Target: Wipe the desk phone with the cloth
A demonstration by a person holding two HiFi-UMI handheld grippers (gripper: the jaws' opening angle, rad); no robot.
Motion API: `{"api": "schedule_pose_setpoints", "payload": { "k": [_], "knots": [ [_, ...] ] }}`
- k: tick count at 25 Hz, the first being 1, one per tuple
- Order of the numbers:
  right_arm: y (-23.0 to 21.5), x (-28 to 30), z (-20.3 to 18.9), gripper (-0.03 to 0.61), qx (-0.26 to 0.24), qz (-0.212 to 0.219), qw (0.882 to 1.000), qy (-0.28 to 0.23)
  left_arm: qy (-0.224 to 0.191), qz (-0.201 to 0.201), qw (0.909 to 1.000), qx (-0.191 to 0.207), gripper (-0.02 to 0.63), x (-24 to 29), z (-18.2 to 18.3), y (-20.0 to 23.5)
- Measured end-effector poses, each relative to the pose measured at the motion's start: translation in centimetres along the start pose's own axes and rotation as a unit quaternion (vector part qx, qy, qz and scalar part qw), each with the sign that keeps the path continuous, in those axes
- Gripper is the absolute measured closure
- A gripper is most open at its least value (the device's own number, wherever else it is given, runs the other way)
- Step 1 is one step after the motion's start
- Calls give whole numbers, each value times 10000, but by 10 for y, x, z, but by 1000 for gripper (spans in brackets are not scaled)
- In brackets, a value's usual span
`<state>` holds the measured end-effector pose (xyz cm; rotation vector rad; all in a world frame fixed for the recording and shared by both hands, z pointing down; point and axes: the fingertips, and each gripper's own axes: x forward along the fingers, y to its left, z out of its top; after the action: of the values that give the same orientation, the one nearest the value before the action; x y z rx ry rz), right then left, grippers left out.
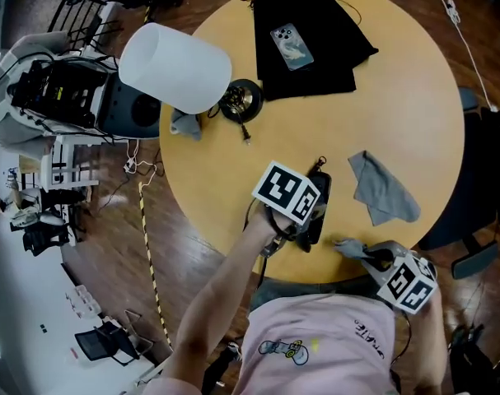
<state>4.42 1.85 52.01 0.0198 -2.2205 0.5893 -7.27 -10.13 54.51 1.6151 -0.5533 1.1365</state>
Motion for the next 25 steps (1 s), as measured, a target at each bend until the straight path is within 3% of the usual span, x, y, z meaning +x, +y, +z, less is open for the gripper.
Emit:
{"api": "schedule_pose_setpoints", "payload": {
  "k": [5, 11, 16, 19, 22, 25],
  "knots": [
    [-20, -23, -32, 557, 516, -569, 9969, -139, 259, 484, 9984, 99, 388, 20, 19, -13],
    [9, -16, -43, 557, 615, -625, 9946, -560, 522, 1055, 9930, -51, 388, 47, -7, -7],
    [5, -25, -42, 555, 799, -843, 9892, -897, 30, 1580, 9874, -97, 385, 45, -1, -7],
    [-4, -25, -48, 551, 1091, -1088, 9813, -1156, -224, 1784, 9837, 74, 371, 48, -4, -1],
    [-12, -27, -56, 548, 1224, -1299, 9761, -1236, -626, 1771, 9818, 261, 272, 46, -2, -3],
    [-15, -34, -57, 548, 1109, -1550, 9725, -1342, -1406, 1866, 9712, 465, 218, 21, 14, -13]
  ]
}}
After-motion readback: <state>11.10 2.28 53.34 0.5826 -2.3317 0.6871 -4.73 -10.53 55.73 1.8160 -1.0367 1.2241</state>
